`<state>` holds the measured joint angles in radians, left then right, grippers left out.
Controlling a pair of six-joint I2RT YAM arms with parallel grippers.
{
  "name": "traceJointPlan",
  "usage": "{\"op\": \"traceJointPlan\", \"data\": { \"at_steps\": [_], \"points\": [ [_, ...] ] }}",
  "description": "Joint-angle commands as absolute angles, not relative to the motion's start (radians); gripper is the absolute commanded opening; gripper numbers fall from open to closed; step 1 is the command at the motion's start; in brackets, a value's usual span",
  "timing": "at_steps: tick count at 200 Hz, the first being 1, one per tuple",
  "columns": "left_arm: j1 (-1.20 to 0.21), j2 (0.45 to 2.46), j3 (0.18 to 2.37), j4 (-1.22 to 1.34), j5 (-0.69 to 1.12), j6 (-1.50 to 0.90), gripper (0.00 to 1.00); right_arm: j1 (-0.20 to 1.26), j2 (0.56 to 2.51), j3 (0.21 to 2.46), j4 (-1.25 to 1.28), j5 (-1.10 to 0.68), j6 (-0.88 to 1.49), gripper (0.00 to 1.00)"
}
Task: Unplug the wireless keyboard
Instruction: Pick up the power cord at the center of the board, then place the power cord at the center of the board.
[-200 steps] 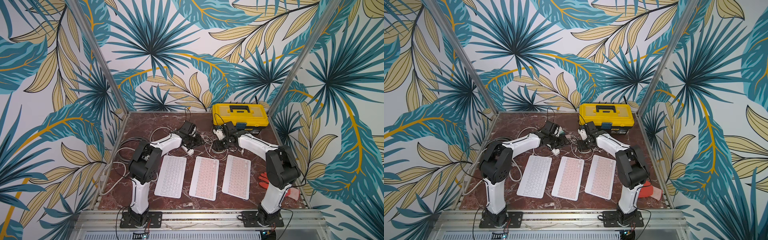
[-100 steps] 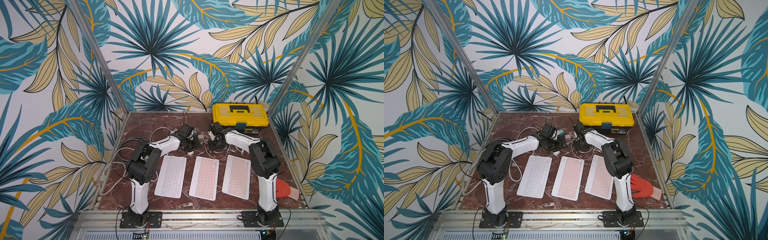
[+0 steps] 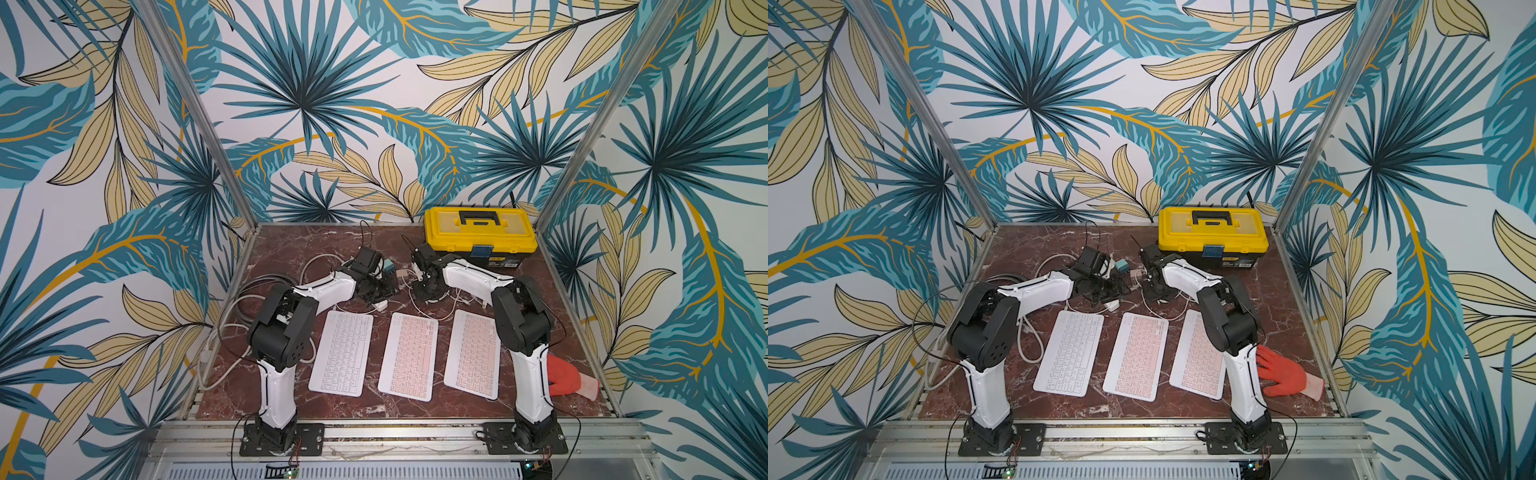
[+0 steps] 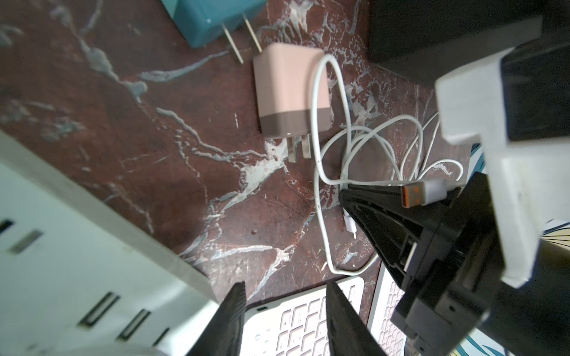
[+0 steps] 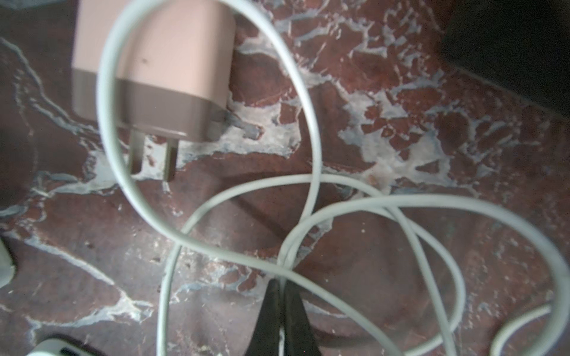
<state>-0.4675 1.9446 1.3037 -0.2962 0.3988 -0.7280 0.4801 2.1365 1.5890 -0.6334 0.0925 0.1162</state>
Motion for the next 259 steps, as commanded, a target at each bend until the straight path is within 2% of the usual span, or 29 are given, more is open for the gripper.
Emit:
{"op": "traceJointPlan", "data": {
  "at_steps": [1, 42, 79, 177, 202, 259],
  "points": [
    [-0.461, 1.916, 1.296, -0.281, 0.397, -0.712, 0.45, 0.471, 2.065, 1.575, -0.698, 0.091, 0.097, 0.01],
    [-0.461, 1.916, 1.294, -0.282, 0.393, -0.715, 0.45, 0.469, 1.881, 1.609, -0.701, 0.103, 0.076, 0.0],
    [-0.46, 1.917, 1.292, -0.282, 0.393, -0.715, 0.44, 0.445, 1.85, 1.649, -0.655, 0.052, 0.068, 0.0],
    [-0.461, 1.904, 1.287, -0.281, 0.394, -0.724, 0.44, 0.393, 2.226, 1.996, -0.48, -0.181, 0.243, 0.0],
    [-0.463, 1.902, 1.286, -0.281, 0.394, -0.726, 0.44, 0.391, 2.291, 2.027, -0.414, -0.166, 0.311, 0.0],
    [-0.462, 1.903, 1.28, -0.282, 0.404, -0.724, 0.44, 0.399, 2.399, 2.158, -0.393, -0.306, 0.465, 0.0]
  ]
}}
